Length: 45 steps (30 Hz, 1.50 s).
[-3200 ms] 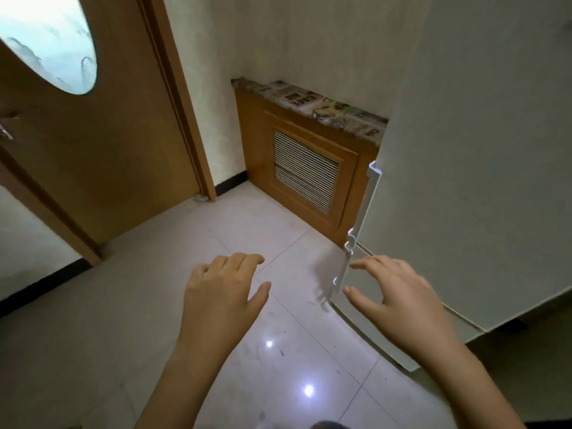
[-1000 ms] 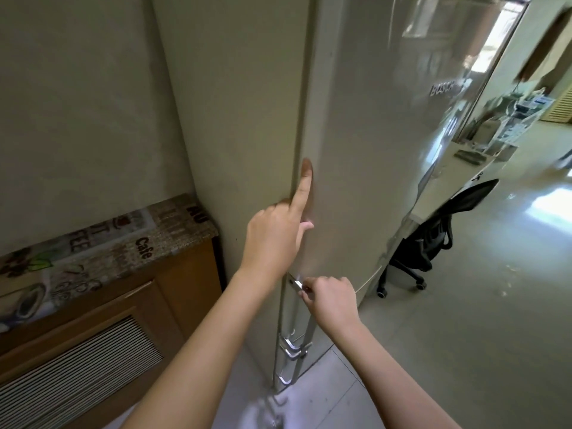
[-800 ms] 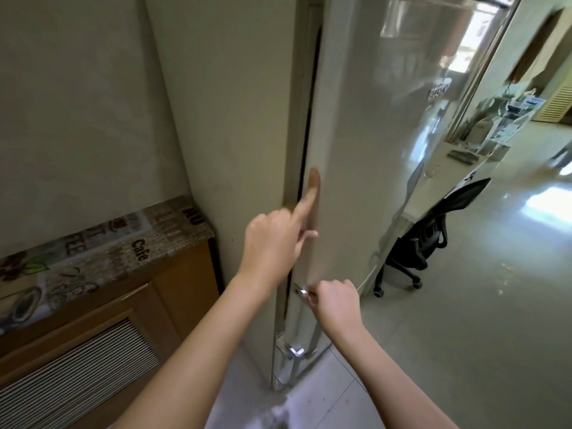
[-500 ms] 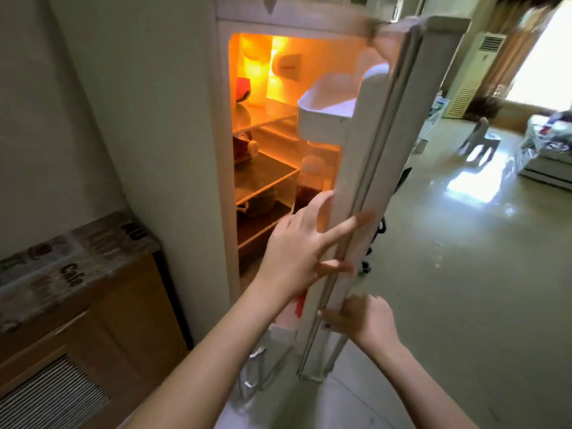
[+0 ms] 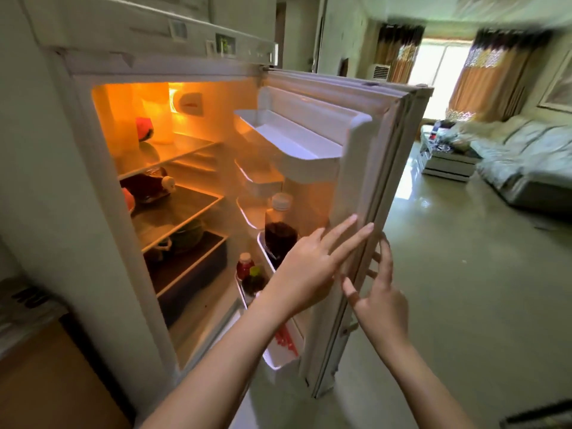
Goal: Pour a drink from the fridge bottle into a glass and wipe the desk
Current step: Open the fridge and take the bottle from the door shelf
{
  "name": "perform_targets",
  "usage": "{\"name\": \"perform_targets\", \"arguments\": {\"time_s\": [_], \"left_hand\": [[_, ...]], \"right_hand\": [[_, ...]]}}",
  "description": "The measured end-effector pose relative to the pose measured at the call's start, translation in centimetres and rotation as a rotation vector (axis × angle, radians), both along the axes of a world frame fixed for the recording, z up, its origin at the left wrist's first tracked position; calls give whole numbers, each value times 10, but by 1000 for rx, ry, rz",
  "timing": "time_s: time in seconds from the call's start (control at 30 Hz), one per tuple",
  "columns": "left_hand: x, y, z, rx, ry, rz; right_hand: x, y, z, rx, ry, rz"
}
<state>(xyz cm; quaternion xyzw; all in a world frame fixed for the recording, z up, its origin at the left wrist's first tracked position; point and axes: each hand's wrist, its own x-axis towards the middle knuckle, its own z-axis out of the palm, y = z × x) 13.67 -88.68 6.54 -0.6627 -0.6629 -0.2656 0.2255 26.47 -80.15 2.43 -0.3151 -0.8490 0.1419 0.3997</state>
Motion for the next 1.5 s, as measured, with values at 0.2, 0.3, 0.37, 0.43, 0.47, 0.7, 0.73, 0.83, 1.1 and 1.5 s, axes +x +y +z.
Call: {"name": "perform_targets", "arguments": {"time_s": [0.2,0.3,0.37,0.43,0.47,0.7,0.73,0.83,1.1,1.5], "left_hand": [[1,37,-11,7,83,142],[-10,51,-25,71,32,317],[-16,58,-31,55,-79,417],[-21,66,-36,11,-278,496],[-25,71,-38,-13,-399,512],[-45,108,-40,-54,-1036,345],[-50,110,-41,-54,-1101,308],[-62,113,-46,-103,-1164,245],[-49,123,-39,-32,-1124,226],[-13,144,-16,223,-1054,252]], "right_hand": [[10,47,3,44,-65,-94],[15,74,3,47,-50,-86],[17,91,3,47,-46,-79],[17,106,2,40,-42,-70],[17,112,2,35,-34,-63],[22,142,0,49,-34,-2],[23,145,0,50,-39,3],[23,152,-1,61,-39,20],[22,161,-3,70,-23,17],[20,192,-4,39,-66,1]]}}
